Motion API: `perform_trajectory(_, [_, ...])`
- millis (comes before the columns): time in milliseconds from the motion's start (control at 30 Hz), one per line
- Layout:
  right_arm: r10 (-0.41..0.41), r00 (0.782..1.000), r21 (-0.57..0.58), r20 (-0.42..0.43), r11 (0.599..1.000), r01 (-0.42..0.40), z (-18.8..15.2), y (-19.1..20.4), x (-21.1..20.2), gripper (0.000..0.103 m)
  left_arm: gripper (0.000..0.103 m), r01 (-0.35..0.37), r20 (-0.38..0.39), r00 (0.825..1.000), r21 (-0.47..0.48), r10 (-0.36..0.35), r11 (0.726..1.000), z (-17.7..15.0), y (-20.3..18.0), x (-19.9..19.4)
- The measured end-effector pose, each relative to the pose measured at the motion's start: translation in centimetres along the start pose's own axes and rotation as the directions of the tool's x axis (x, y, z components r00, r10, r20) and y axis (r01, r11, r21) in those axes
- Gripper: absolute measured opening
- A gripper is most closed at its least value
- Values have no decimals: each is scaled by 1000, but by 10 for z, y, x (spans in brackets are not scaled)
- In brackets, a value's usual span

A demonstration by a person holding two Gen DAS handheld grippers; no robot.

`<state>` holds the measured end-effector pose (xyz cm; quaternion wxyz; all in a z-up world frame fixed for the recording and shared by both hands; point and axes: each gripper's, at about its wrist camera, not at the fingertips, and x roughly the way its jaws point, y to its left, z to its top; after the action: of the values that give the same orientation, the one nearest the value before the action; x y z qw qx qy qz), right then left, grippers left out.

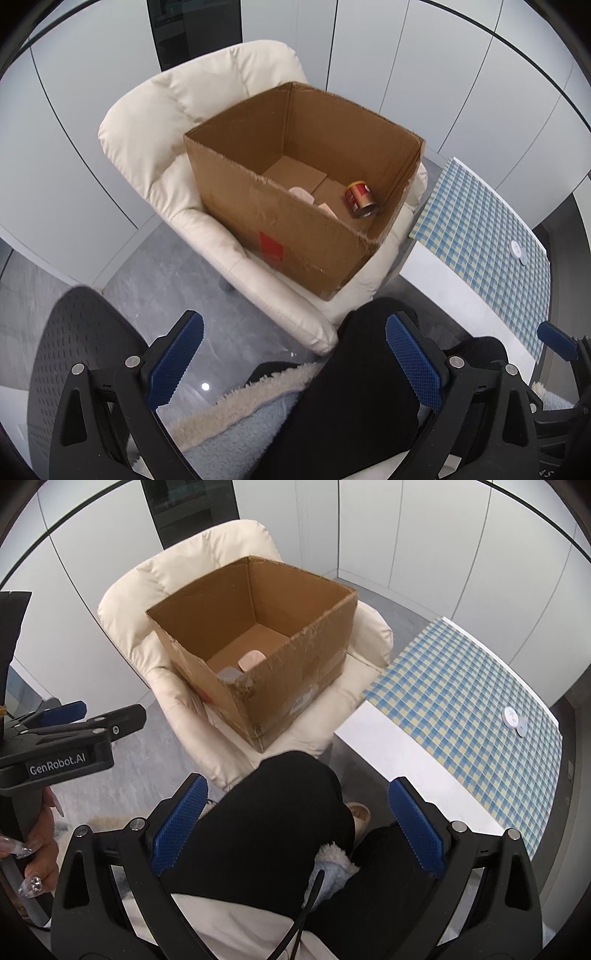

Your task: Organize objects

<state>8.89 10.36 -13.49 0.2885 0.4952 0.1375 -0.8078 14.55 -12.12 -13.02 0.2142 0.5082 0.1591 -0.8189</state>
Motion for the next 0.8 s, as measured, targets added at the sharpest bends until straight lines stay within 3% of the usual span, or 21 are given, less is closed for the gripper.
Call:
perform_trajectory(200, [-3, 1000, 32, 6, 999, 3, -22, -2, -6, 100, 99, -34, 10, 999, 40, 34, 999, -16, 1, 0])
perform_trajectory(467, [-7, 999, 30, 44, 1000, 6, -36, 0, -19, 100, 99, 21, 42, 999, 86, -25, 996, -19, -17, -11])
perform_trajectory(800, [-23, 997, 94, 67, 995, 17, -41, -21, -25, 100, 99, 22, 54, 998, 115, -29, 993, -19, -30, -12])
